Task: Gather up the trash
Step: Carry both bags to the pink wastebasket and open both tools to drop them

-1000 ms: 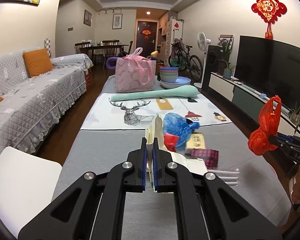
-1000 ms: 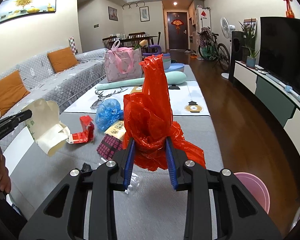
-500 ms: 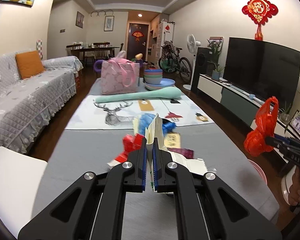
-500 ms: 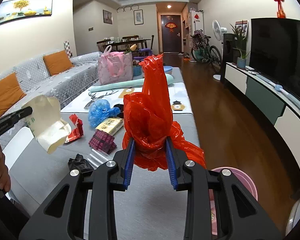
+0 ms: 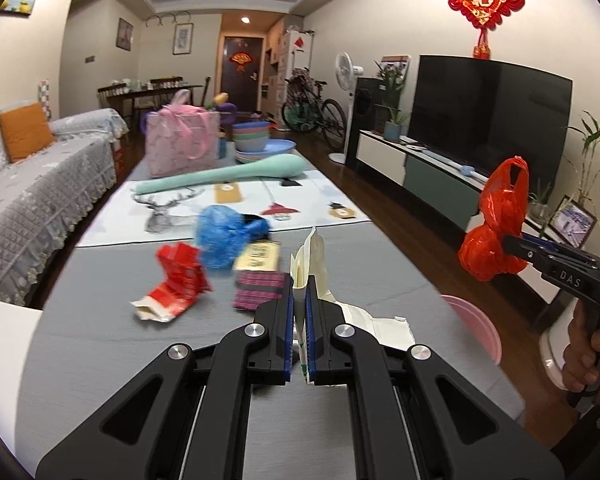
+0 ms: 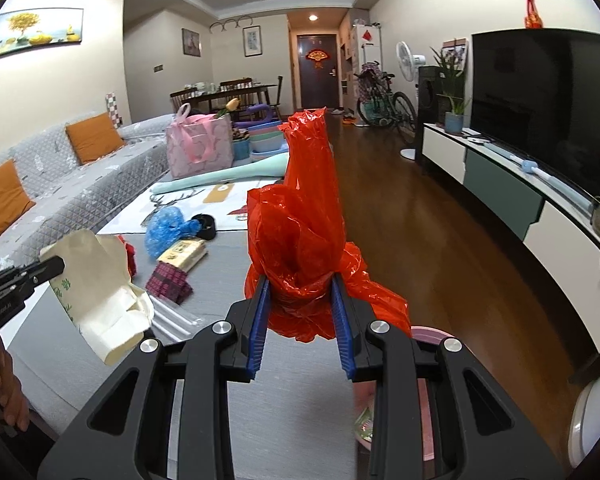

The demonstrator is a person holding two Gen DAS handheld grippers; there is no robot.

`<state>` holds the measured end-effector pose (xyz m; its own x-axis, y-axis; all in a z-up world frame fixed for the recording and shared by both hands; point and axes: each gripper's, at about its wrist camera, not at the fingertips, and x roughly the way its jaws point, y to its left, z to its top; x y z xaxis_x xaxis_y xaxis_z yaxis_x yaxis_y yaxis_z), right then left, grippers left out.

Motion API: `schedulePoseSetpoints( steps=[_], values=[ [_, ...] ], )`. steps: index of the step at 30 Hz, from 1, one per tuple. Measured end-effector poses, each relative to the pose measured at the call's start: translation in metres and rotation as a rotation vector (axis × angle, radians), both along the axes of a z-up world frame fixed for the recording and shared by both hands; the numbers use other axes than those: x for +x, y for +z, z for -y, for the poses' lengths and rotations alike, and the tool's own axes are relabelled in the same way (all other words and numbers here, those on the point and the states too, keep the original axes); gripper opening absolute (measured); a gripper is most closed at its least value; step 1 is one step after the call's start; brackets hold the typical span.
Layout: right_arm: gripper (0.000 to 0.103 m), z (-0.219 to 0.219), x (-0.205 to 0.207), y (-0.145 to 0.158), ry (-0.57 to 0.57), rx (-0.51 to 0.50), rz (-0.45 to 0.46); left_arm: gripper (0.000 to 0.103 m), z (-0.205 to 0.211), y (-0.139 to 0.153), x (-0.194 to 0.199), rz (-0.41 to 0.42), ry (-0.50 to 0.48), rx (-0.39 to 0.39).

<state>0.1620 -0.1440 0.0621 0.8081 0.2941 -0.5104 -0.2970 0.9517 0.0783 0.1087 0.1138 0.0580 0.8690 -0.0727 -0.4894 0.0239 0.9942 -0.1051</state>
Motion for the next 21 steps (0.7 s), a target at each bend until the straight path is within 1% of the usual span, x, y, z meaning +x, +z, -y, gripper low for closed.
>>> schedulePoseSetpoints(
  steps=[3, 11, 15, 18, 21],
  values=[
    [0.030, 0.016, -0.001, 0.001, -0.025, -0.006, 0.004, 0.005, 0.021, 0.005, 0.005, 0.013, -0.034, 0.017],
    [0.030, 0.067, 0.003, -0.003, -0.109, 0.001, -0.013, 0.005, 0.080, 0.007, 0.033, 0.008, -0.126, 0.003],
    [0.030, 0.092, 0.008, -0.006, -0.158, 0.013, -0.030, 0.005, 0.119, 0.002, 0.049, 0.004, -0.176, -0.004],
    [0.030, 0.102, 0.011, -0.011, -0.183, 0.008, -0.037, 0.005, 0.143, -0.002, 0.060, 0.000, -0.203, -0.004],
    [0.030, 0.115, 0.017, -0.017, -0.205, 0.016, -0.055, 0.005, 0.165, -0.011, 0.071, -0.020, -0.225, -0.015]
  ],
)
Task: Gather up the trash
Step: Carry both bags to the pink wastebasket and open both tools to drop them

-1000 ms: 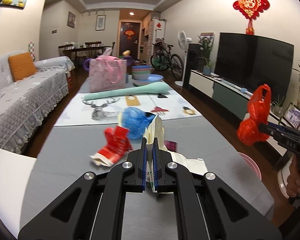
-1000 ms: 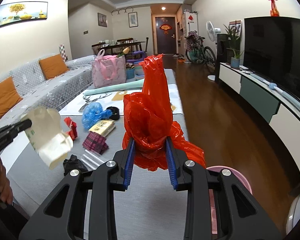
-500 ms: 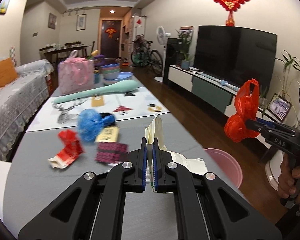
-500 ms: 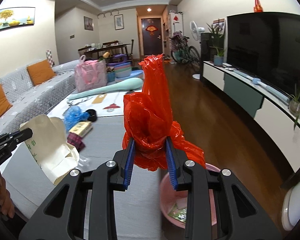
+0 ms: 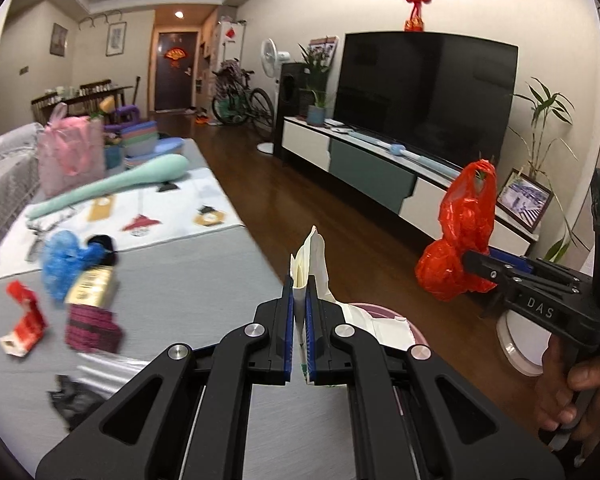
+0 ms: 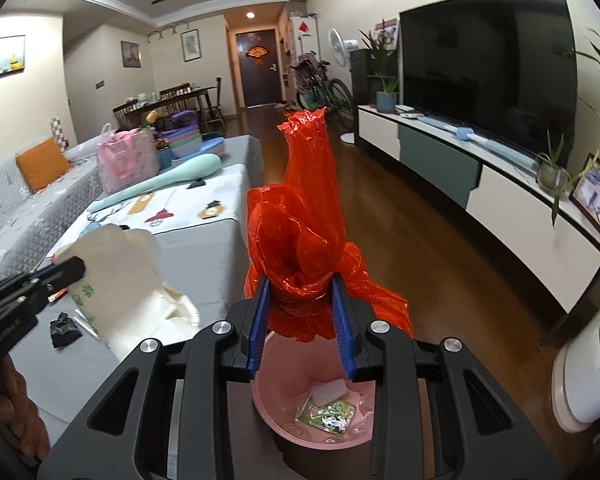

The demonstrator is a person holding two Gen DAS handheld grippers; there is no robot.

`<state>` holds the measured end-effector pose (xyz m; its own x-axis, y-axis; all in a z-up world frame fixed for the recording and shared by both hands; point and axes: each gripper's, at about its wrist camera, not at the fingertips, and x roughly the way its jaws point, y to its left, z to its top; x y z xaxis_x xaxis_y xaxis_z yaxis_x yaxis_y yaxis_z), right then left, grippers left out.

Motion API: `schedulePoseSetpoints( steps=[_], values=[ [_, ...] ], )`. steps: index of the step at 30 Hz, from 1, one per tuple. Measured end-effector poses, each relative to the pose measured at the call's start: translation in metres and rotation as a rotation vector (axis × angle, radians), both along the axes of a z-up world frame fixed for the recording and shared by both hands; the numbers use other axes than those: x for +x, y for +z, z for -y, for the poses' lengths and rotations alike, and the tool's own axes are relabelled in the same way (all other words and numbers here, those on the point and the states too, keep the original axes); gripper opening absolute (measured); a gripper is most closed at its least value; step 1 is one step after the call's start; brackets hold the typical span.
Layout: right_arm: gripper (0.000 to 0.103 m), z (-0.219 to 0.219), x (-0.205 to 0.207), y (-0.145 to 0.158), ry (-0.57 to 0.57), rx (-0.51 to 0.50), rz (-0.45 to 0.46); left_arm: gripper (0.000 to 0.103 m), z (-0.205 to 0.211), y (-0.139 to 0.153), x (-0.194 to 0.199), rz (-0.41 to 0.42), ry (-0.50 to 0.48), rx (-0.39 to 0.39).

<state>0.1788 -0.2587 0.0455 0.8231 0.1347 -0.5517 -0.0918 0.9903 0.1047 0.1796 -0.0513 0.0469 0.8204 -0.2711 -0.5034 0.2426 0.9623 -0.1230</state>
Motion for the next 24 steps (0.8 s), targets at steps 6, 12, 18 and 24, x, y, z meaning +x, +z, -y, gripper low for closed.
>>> schedulePoseSetpoints(
  steps=[6, 12, 18, 24],
  values=[
    [0.031, 0.017, 0.010, -0.012, -0.034, 0.001, -0.029, 0.005, 0.040, -0.020, 0.019, -0.038, -0.044, 0.011],
    [0.031, 0.023, 0.023, -0.022, -0.066, -0.009, -0.057, 0.005, 0.068, -0.039, 0.033, -0.080, -0.073, 0.033],
    [0.031, 0.030, 0.041, -0.037, -0.082, -0.001, -0.093, 0.005, 0.085, -0.052, 0.052, -0.115, -0.084, 0.068],
    [0.040, 0.029, 0.056, -0.047, -0.087, -0.021, -0.133, 0.033, 0.093, -0.063, 0.071, -0.184, -0.108, 0.076]
  ],
)
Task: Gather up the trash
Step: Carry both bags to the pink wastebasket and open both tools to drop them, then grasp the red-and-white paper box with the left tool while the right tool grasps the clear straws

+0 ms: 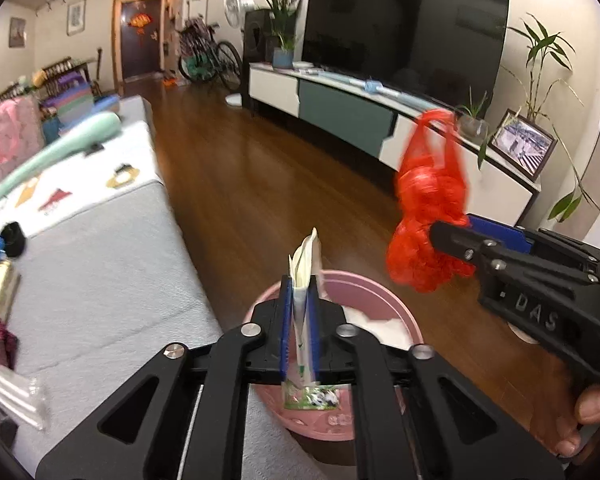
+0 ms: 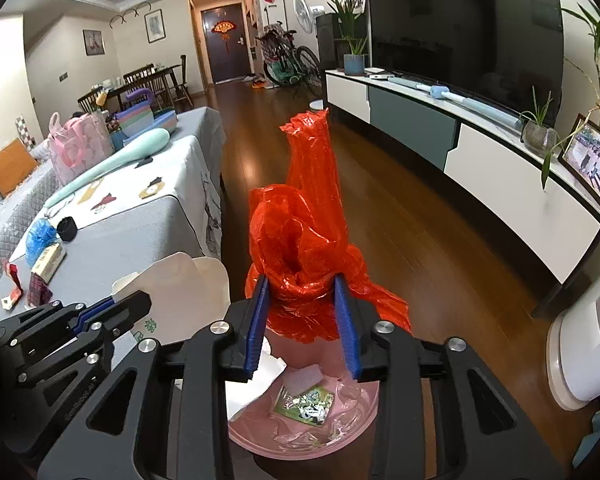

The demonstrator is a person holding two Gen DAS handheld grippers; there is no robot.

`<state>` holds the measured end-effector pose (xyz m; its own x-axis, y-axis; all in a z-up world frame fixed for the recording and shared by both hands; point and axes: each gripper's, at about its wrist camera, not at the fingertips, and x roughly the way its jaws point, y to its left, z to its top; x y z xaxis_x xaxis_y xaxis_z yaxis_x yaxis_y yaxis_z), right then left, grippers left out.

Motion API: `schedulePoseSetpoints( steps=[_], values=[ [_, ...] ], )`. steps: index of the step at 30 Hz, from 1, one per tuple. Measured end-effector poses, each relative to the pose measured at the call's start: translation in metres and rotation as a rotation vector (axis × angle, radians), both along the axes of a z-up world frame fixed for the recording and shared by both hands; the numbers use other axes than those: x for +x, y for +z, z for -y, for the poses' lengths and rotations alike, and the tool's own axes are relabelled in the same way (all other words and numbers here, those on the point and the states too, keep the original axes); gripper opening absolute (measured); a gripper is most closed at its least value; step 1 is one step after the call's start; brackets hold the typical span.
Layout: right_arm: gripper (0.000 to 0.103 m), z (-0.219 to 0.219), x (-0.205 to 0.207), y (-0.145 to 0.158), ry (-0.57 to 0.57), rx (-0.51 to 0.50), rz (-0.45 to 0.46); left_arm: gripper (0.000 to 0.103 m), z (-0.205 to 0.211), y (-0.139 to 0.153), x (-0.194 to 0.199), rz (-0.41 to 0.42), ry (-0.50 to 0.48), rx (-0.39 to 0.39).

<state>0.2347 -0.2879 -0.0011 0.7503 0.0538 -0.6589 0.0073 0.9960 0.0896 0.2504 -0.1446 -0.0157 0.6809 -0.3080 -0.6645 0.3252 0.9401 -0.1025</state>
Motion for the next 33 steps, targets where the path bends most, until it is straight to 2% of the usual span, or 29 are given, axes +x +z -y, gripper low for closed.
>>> schedulePoseSetpoints(
  steps=[1, 2, 4, 10, 20, 24, 26, 28, 30, 33],
  values=[
    [0.051, -0.001, 0.001, -0.001, 0.000, -0.006, -0.004, 0.050, 0.000, -0.001, 0.002, -0.007, 0.015, 0.017],
    [0.055, -0.003, 0.002, -0.001, -0.005, -0.013, -0.001, 0.067, -0.001, -0.001, 0.002, 0.001, 0.027, 0.021],
    [0.063, -0.002, 0.002, -0.001, -0.013, -0.014, -0.004, 0.066, -0.010, 0.001, -0.001, 0.009, 0.038, -0.004],
    [0.063, -0.005, -0.001, 0.006, -0.013, 0.005, 0.022, 0.065, -0.032, 0.009, -0.018, 0.039, 0.050, -0.023],
    [0.062, -0.044, -0.024, 0.030, 0.058, 0.024, 0.124, 0.053, -0.089, 0.040, -0.053, 0.102, 0.080, -0.024],
    [0.053, -0.064, -0.032, 0.037, 0.094, 0.046, 0.138, 0.041, -0.121, 0.054, -0.066, 0.121, 0.099, -0.019],
    [0.045, -0.075, -0.034, 0.041, 0.119, 0.065, 0.141, 0.037, -0.143, 0.062, -0.073, 0.131, 0.116, -0.015],
    [0.029, -0.087, -0.037, 0.044, 0.151, 0.088, 0.138, 0.034, -0.165, 0.069, -0.079, 0.143, 0.139, -0.009],
    [0.021, -0.104, -0.040, 0.047, 0.196, 0.098, 0.138, 0.033, -0.190, 0.075, -0.084, 0.154, 0.168, -0.004],
    [0.018, -0.129, -0.047, 0.050, 0.254, 0.088, 0.148, 0.032, -0.229, 0.080, -0.090, 0.168, 0.217, 0.013]
  ],
)
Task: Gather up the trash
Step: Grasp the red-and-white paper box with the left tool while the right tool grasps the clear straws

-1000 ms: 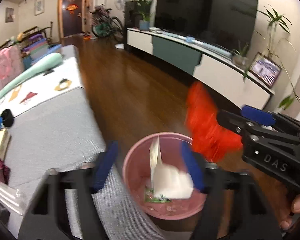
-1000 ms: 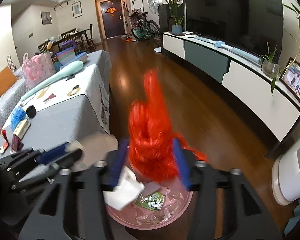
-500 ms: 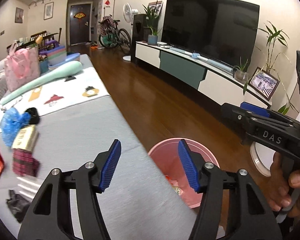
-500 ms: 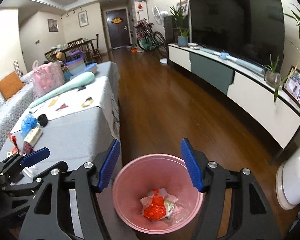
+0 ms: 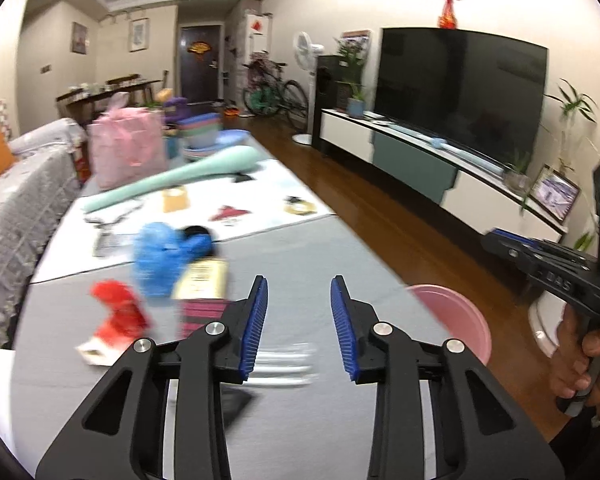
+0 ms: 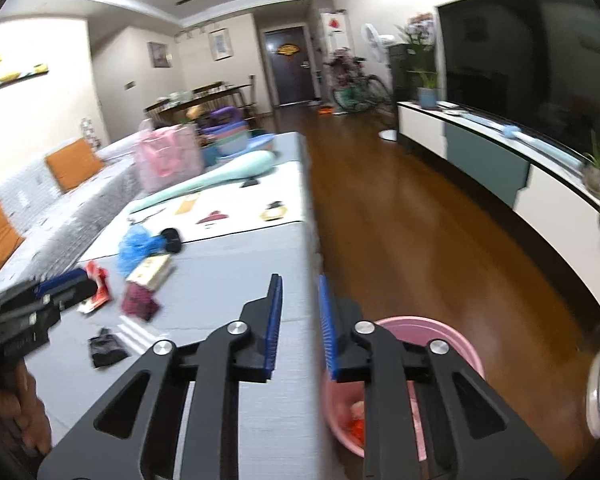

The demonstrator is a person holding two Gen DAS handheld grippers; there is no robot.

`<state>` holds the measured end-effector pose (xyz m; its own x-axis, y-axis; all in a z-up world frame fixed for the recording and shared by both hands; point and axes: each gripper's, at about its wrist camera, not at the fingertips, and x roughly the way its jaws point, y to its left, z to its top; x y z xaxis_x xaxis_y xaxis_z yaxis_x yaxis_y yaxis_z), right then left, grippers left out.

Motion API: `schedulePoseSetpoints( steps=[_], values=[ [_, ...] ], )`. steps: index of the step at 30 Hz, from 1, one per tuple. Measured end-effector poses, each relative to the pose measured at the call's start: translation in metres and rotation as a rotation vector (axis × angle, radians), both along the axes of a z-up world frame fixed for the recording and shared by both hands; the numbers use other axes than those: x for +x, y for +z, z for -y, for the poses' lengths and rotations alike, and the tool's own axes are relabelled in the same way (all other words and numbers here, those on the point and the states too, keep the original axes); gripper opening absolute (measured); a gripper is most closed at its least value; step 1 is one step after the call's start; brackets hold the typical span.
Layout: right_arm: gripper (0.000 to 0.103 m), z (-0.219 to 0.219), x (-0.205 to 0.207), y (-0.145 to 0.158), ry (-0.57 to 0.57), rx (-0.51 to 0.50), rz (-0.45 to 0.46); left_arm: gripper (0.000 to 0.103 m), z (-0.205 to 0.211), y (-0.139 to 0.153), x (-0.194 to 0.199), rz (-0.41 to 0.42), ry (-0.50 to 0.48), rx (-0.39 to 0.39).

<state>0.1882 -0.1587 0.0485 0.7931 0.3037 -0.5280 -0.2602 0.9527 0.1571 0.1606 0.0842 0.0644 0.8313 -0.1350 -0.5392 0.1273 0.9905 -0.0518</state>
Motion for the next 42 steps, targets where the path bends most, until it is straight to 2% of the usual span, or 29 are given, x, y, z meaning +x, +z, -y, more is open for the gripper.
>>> schedulePoseSetpoints(
  steps=[7, 11, 17, 20, 22, 24, 28, 34, 40, 41, 42],
  values=[
    [0.017, -0.062, -0.006, -0.008, 0.128, -0.046, 0.003, 0.032, -0.085, -0.006, -0.005, 0.003, 0.128, 0.041],
    [0.018, -0.089, -0.001, -0.017, 0.185, -0.053, -0.027, 0.032, -0.128, -0.024, -0.008, -0.035, 0.225, -0.023],
    [0.019, -0.142, 0.011, -0.037, 0.293, -0.102, -0.072, 0.032, -0.165, -0.047, -0.004, -0.102, 0.304, -0.091],
    [0.026, -0.163, 0.018, -0.050, 0.330, -0.126, -0.100, 0.033, -0.181, -0.060, 0.000, -0.139, 0.348, -0.123],
    [0.039, -0.173, 0.022, -0.057, 0.351, -0.140, -0.118, 0.036, -0.189, -0.071, 0.006, -0.173, 0.370, -0.153],
    [0.046, -0.181, 0.025, -0.063, 0.365, -0.162, -0.127, 0.039, -0.194, -0.080, 0.011, -0.208, 0.381, -0.177],
    [0.050, -0.192, 0.034, -0.078, 0.385, -0.204, -0.168, 0.042, -0.198, -0.090, 0.018, -0.236, 0.392, -0.199],
    [0.051, -0.196, 0.044, -0.096, 0.394, -0.252, -0.230, 0.043, -0.194, -0.102, 0.030, -0.286, 0.375, -0.207],
    [0.050, -0.198, 0.042, -0.097, 0.412, -0.258, -0.233, 0.043, -0.193, -0.106, 0.036, -0.310, 0.368, -0.240],
    [0.049, -0.199, 0.041, -0.097, 0.418, -0.261, -0.230, 0.041, -0.192, -0.106, 0.036, -0.310, 0.365, -0.238],
    [0.046, -0.200, 0.040, -0.097, 0.425, -0.265, -0.227, 0.034, -0.192, -0.107, 0.036, -0.309, 0.364, -0.236]
  ],
)
